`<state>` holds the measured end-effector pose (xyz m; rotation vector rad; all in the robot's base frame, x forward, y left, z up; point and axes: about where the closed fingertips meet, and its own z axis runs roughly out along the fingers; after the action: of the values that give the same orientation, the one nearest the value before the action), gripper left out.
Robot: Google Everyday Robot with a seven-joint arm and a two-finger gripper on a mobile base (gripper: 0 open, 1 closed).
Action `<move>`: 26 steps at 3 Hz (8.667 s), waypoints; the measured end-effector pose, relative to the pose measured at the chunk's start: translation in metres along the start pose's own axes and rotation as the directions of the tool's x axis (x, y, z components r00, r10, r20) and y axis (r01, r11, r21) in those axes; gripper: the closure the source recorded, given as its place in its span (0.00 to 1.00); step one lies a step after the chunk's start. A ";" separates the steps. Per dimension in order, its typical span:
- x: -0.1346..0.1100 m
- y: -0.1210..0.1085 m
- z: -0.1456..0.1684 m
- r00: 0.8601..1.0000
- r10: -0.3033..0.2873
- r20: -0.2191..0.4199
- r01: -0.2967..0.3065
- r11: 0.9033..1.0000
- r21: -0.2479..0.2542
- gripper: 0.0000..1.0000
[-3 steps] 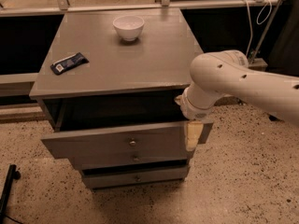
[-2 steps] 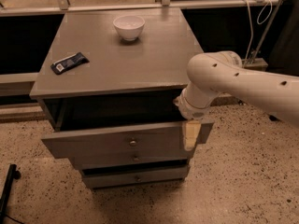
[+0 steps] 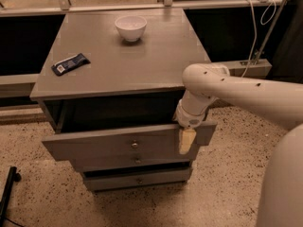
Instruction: Open top drawer
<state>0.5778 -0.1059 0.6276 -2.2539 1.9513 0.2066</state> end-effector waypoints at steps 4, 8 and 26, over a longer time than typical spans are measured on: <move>-0.007 0.049 -0.049 0.999 -0.022 -0.038 0.024 0.999 0.045 0.37; -0.005 0.059 -0.078 0.999 -0.050 -0.022 0.051 0.997 0.052 0.98; -0.154 0.144 0.023 0.978 -0.132 0.162 0.178 0.934 -0.310 1.00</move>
Offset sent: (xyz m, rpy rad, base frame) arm -0.0428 -0.0145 0.0231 -0.0147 -0.0220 -0.0233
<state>0.4133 0.0279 0.6326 -2.4989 1.7645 0.6904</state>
